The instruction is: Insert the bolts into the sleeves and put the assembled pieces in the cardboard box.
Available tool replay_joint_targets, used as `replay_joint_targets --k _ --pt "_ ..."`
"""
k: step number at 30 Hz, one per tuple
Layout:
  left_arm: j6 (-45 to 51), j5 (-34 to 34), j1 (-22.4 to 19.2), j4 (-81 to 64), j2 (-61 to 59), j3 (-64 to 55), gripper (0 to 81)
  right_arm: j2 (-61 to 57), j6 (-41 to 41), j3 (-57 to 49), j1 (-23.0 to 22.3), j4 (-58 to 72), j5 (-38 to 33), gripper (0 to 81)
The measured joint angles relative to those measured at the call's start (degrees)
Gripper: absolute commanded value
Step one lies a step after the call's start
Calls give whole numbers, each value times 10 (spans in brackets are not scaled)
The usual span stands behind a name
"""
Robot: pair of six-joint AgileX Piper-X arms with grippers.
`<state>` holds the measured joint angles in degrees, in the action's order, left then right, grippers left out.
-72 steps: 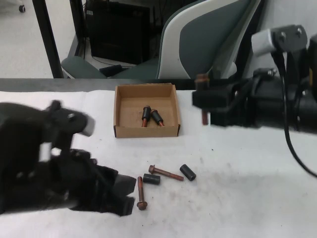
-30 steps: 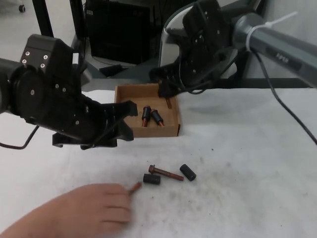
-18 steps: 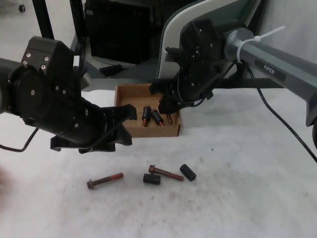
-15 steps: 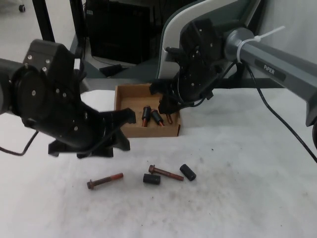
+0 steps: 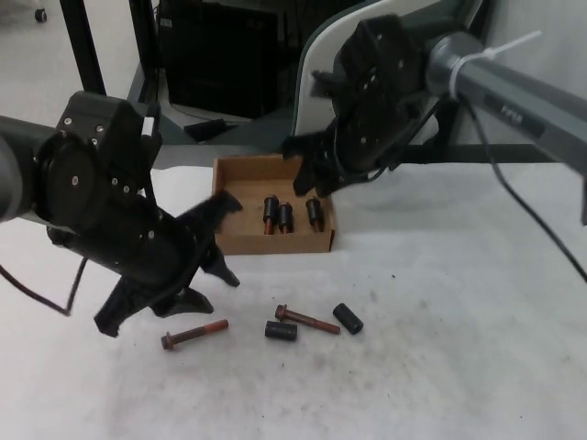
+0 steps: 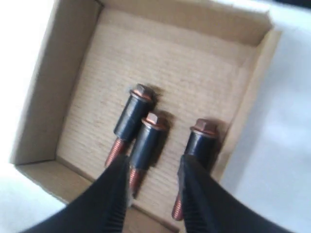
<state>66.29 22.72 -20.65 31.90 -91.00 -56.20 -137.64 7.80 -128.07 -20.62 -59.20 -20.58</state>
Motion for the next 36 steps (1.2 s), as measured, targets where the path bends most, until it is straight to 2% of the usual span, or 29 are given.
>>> replay_joint_targets --k 7,15,22,25,30,35,36 --pt "105 -32 0 -37 1 0 375 80 -8 0 13 -4 0 320" --pt "163 -35 0 -37 1 0 375 130 -20 0 13 -46 0 320" --pt "277 -76 0 17 0 0 375 159 -26 32 13 -60 4 320" --pt "286 -107 0 70 0 0 375 189 -31 79 13 -58 14 320" --pt "289 -143 0 101 0 0 375 313 -34 306 13 23 29 320" --pt "306 -159 0 98 0 0 375 422 -8 479 13 104 29 320" --pt "315 -161 0 98 0 0 374 422 -2 485 13 104 29 320"
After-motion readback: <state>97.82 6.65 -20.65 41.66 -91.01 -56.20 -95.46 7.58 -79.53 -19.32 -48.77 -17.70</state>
